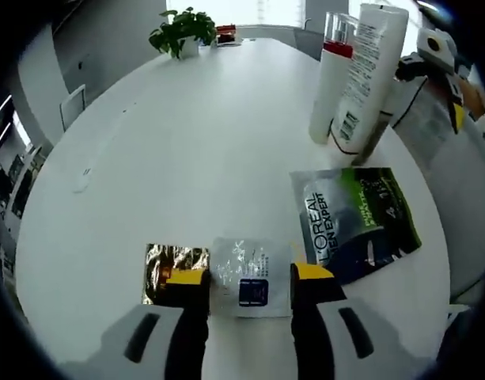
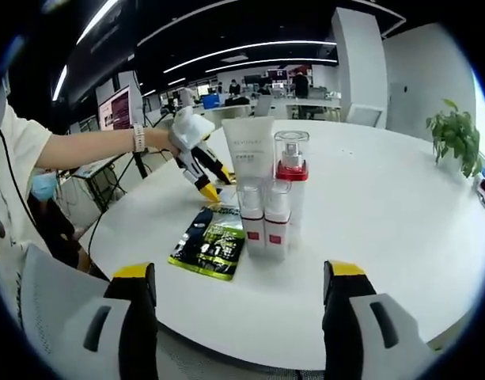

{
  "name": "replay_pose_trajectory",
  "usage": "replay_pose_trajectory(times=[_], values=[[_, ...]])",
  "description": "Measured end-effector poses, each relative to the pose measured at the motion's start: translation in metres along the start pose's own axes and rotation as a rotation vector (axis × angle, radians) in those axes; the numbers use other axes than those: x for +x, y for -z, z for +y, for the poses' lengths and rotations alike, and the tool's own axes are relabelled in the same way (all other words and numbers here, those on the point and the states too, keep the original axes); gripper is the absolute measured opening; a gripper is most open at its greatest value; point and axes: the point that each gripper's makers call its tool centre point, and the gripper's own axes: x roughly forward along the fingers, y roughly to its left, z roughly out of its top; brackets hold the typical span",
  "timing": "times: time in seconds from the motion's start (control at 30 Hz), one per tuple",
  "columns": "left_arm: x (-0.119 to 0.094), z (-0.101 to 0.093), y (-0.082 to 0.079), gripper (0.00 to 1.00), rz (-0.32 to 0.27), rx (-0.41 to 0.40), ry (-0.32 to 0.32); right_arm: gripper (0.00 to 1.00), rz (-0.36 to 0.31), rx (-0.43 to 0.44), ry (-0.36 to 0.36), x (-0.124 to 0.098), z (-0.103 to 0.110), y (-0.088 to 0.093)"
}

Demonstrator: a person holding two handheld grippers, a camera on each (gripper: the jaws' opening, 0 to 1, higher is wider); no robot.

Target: Arrange the skincare products in the storage area until every visible bottle or jar stands upright without overlapping.

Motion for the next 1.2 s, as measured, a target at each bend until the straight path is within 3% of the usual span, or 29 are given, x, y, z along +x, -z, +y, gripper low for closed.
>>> replay_pose_trajectory(times=[0.37, 0.63, 0.87, 1.07, 1.2], values=[[-0.006, 0.003, 0.011, 0.37, 0.049, 0.001, -0.02, 0.87, -0.014, -0.01, -0.011, 0.002, 0.001, -0.005], [-0.02, -0.017, 0.021, 0.37, 0.063, -0.033, -0.021, 0.87, -0.018, -0.02, -0.032, 0.006, 0.006, -0.007], [-0.02, -0.023, 0.026, 0.37, 0.058, -0.104, 0.005, 0.87, -0.025, -0.032, -0.048, 0.008, 0.011, -0.01], [-0.025, -0.022, 0.036, 0.37, 0.078, -0.11, 0.014, 0.87, -0.033, -0.034, -0.047, 0.007, 0.012, -0.012], [-0.026, -0.031, 0.037, 0.37, 0.078, -0.118, 0.01, 0.87, -0.035, -0.037, -0.044, 0.006, 0.012, -0.011]])
